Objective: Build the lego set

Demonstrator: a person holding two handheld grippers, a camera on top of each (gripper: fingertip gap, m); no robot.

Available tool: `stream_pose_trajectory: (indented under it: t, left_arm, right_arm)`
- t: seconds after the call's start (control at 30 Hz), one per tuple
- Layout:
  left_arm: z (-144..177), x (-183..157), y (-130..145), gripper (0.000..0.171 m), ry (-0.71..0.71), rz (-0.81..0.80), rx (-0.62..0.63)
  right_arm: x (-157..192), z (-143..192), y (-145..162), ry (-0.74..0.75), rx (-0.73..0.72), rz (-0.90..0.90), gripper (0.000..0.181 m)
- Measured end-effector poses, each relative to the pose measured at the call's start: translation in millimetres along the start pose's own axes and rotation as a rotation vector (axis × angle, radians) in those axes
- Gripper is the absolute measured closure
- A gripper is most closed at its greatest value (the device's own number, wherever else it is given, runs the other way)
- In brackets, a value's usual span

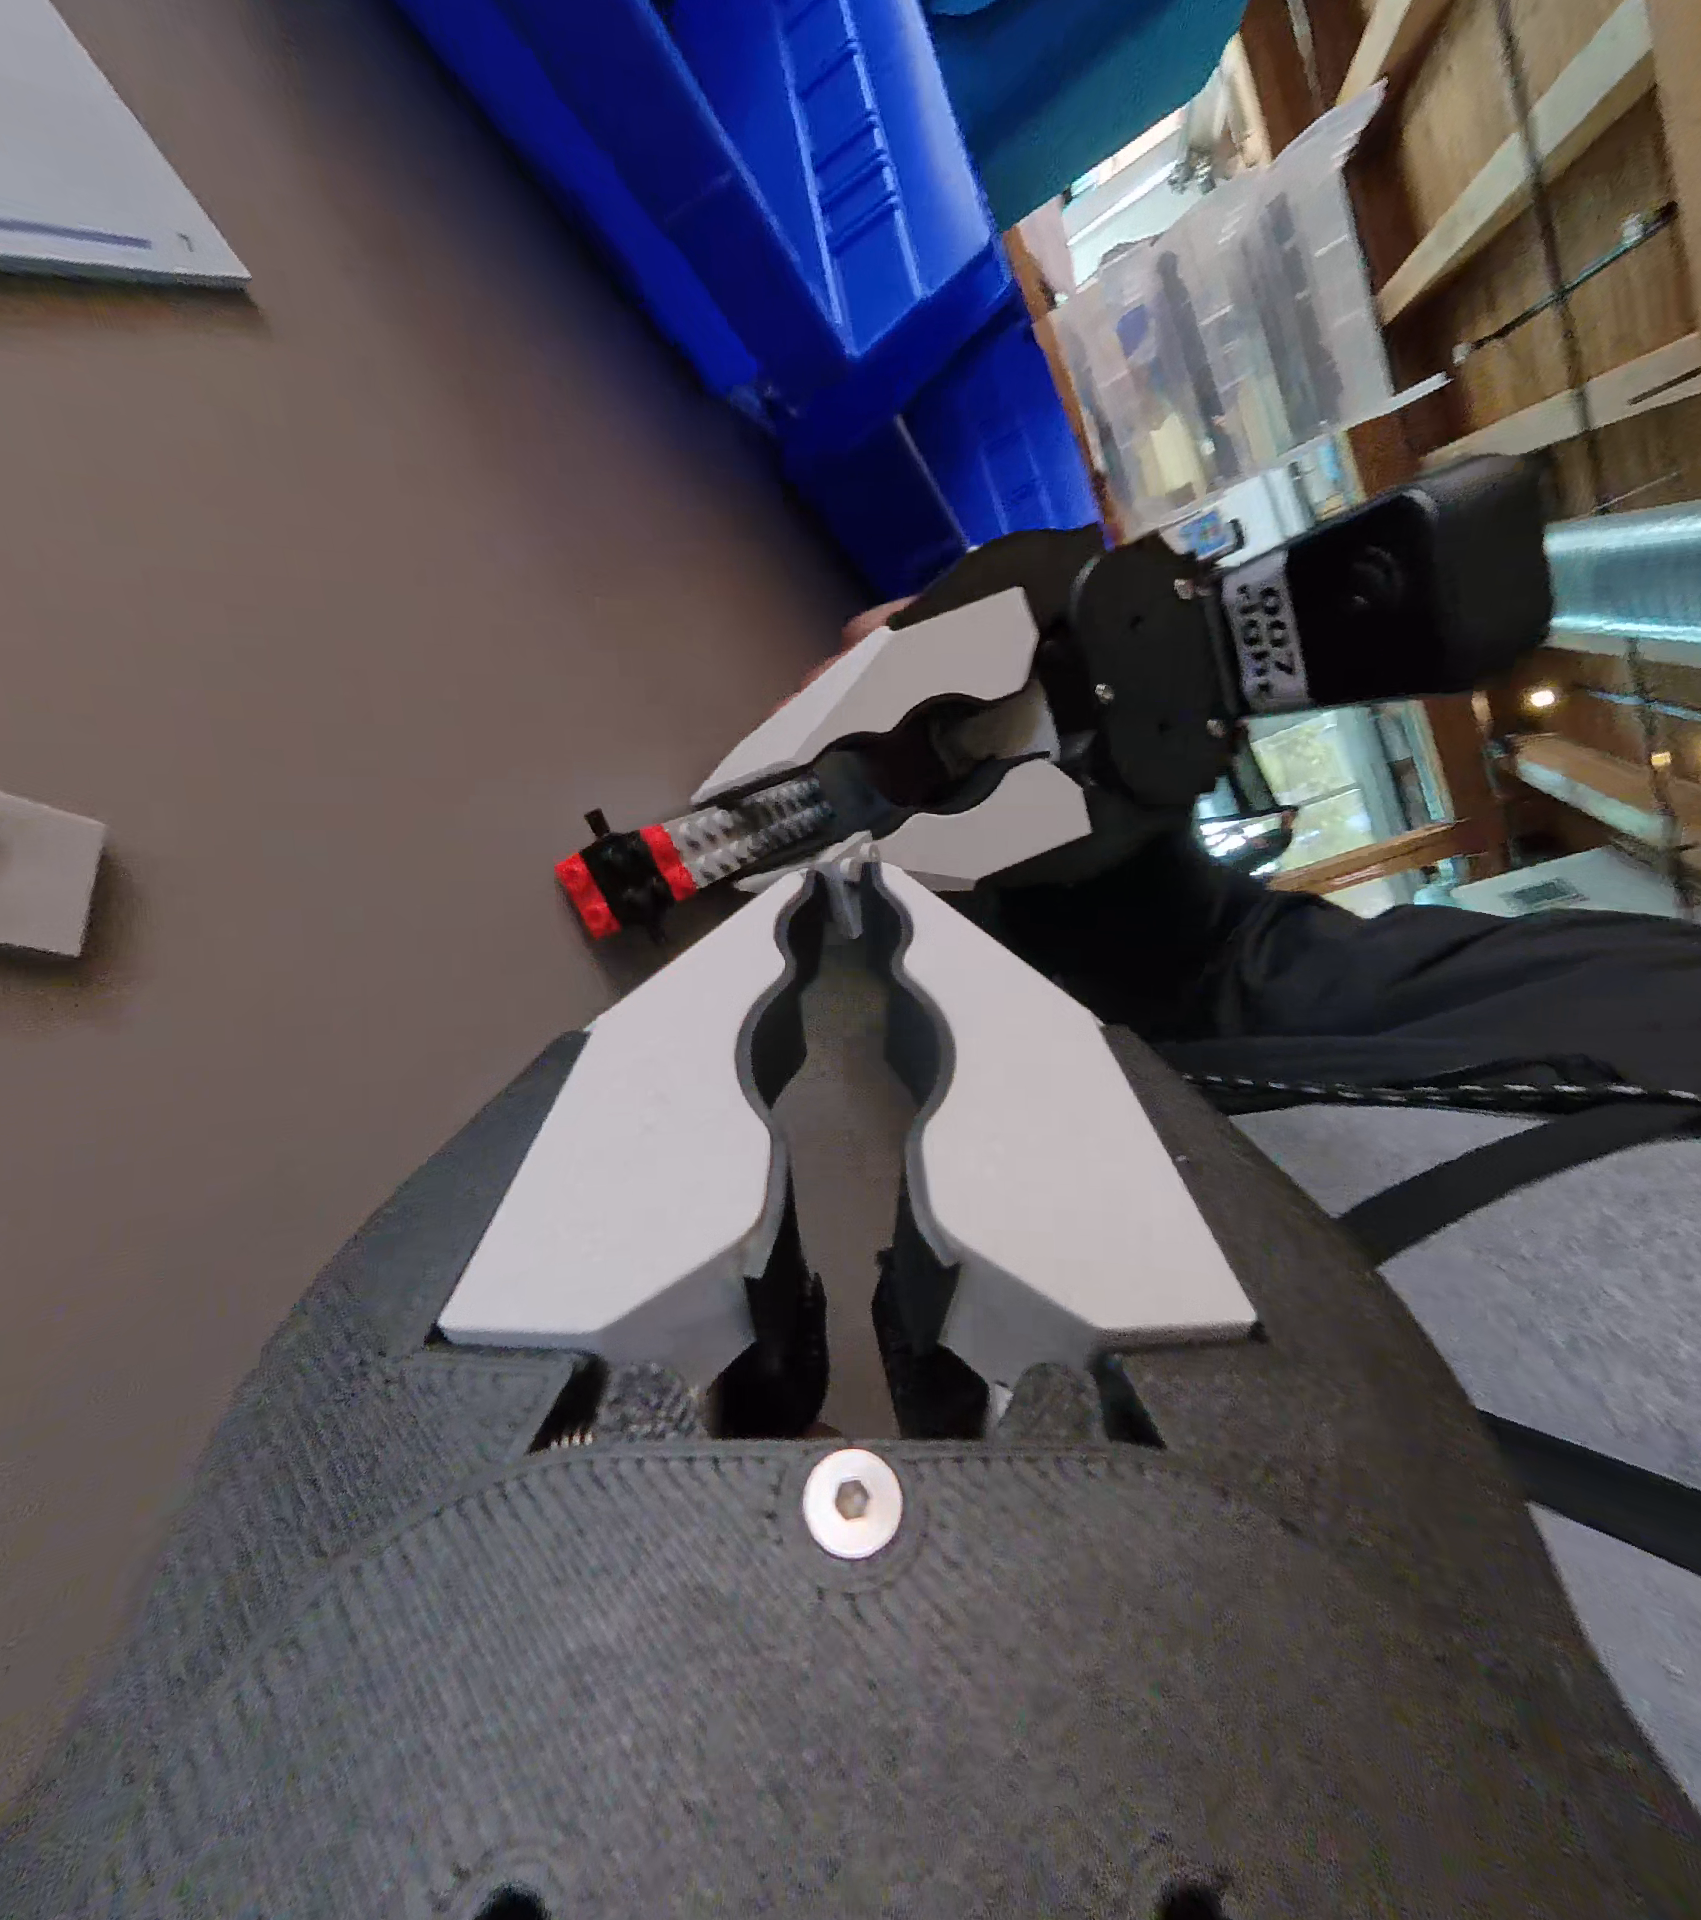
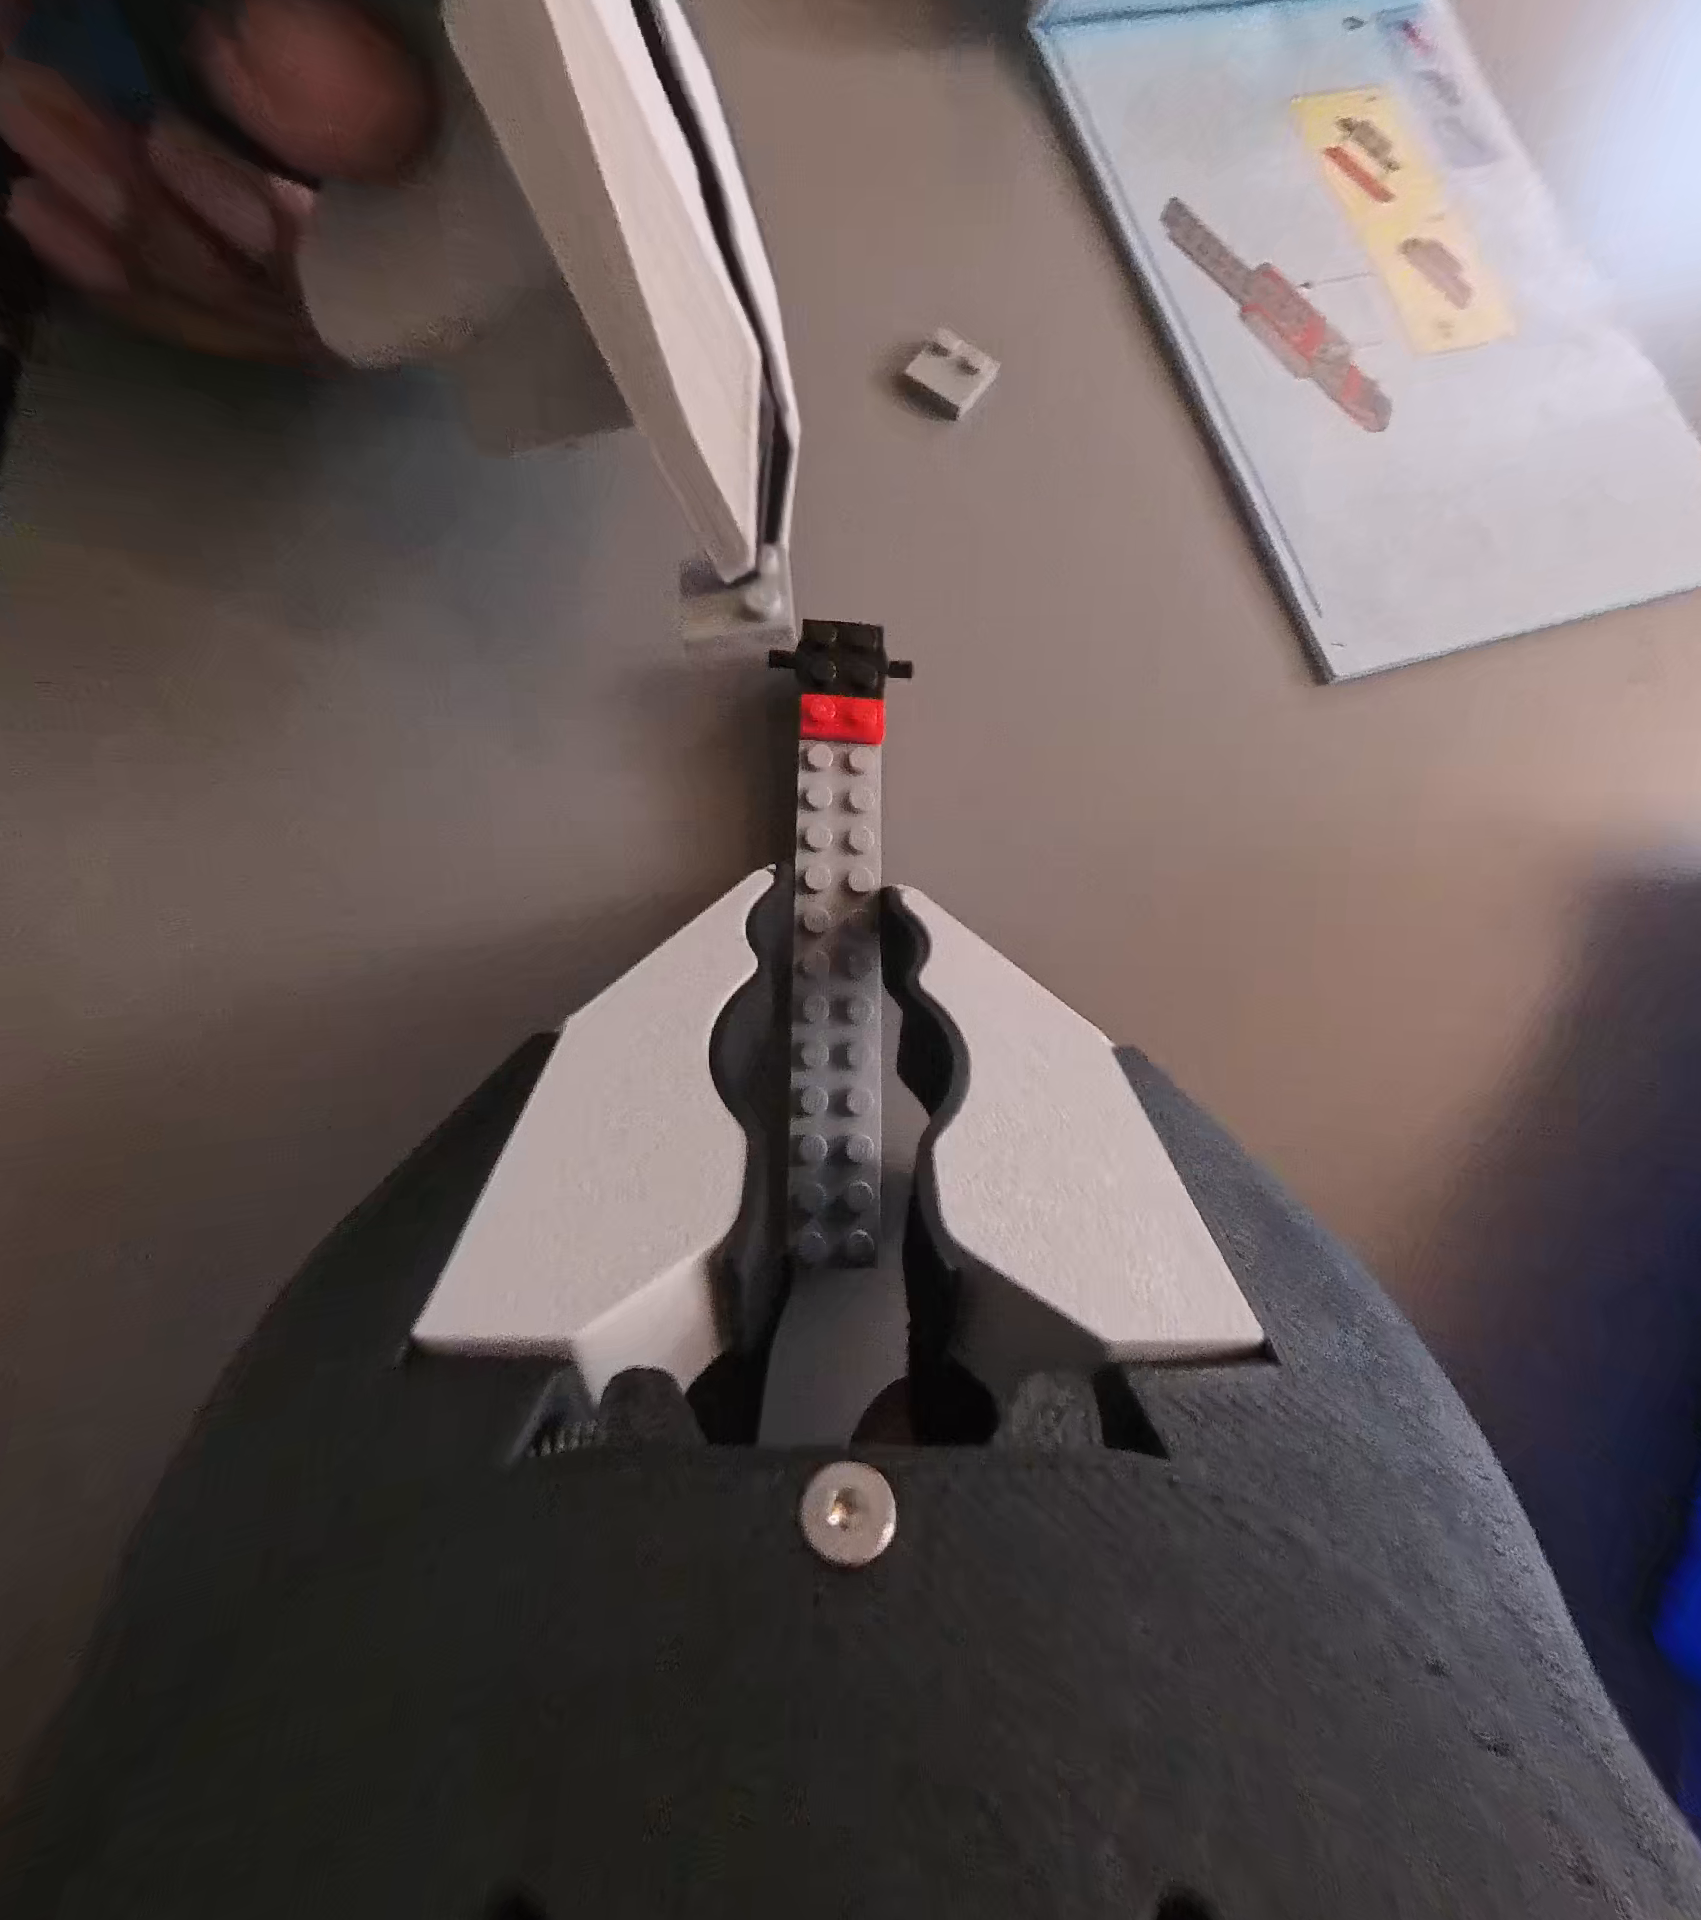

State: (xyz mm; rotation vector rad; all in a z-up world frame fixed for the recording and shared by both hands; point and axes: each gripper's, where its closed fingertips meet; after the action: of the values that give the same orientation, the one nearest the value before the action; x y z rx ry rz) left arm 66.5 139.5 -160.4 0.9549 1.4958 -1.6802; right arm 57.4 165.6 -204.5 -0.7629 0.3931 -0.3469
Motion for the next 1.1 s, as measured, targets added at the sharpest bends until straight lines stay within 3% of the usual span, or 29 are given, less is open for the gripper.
stream_pose_trajectory:
  t: [0.2,0.67,0.93,1.1]
  left_arm:
    - [-5,21,-3,0.166,-0.176,-0.107,0.089]
    - [-11,34,4,0.166,-0.330,-0.183,0.154]
    - [-10,35,6,0.166,-0.349,-0.189,0.149]
    - [-11,31,6,0.166,-0.308,-0.170,0.139]
  right_arm:
    - [-7,1,-3,0.103,-0.022,0.012,0.161]
    - [-8,2,-5,0.173,-0.041,0.071,0.161]
    - [-1,0,-1,0.099,-0.001,0.039,0.161]
    - [1,3,-13,0.027,-0.075,0.005,0.150]
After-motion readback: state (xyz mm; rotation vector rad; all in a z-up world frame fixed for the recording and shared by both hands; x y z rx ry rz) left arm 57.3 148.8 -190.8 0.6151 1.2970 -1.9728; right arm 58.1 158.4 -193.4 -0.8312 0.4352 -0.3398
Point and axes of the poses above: each gripper's, where its closed fingertips meet, z back along the fingers, y out of its underside, x = y × z across the jaws, and after that the axes turned 9 degrees about y, right-handed
